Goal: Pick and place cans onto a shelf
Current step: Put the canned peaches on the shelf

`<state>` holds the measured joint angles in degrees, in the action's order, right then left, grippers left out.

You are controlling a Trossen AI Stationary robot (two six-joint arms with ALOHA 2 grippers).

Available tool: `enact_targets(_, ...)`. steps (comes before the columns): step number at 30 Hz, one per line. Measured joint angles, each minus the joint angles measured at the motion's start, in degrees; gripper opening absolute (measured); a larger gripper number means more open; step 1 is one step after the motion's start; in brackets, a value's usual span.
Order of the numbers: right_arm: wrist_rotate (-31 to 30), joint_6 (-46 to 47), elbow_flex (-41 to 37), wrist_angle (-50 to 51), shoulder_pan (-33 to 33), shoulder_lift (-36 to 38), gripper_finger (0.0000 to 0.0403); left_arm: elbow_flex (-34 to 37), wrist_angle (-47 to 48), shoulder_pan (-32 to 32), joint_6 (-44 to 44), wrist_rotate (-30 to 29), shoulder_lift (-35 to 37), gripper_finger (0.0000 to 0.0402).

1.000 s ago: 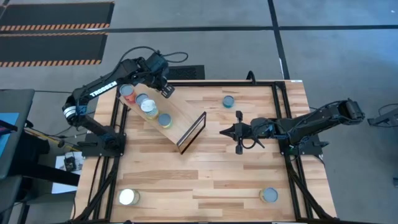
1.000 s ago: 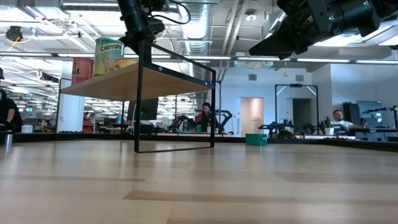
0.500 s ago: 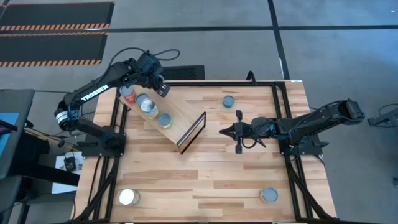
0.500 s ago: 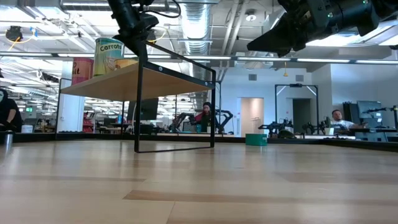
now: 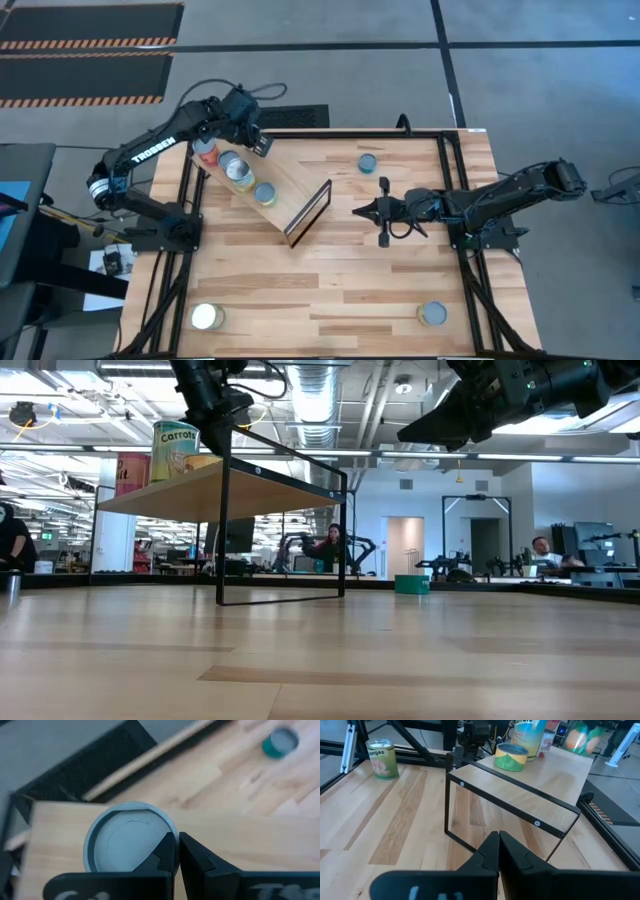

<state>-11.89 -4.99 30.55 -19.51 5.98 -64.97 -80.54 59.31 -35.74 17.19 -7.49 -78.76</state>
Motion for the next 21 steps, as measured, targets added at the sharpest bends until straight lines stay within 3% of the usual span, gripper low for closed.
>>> enact_targets(7, 0.0, 0.0, 0.0, 0.2, 0.0, 0.0, 0.0022, 5.7, -4.0, 2.4, 1.0, -0.1, -0.1, 0.0)
enact_targets(21, 0.0, 0.0, 0.0, 0.2, 0.0, 0.0, 0.0022, 5.8, -3.5, 2.8, 1.1, -1.3, 0.2, 0.0019)
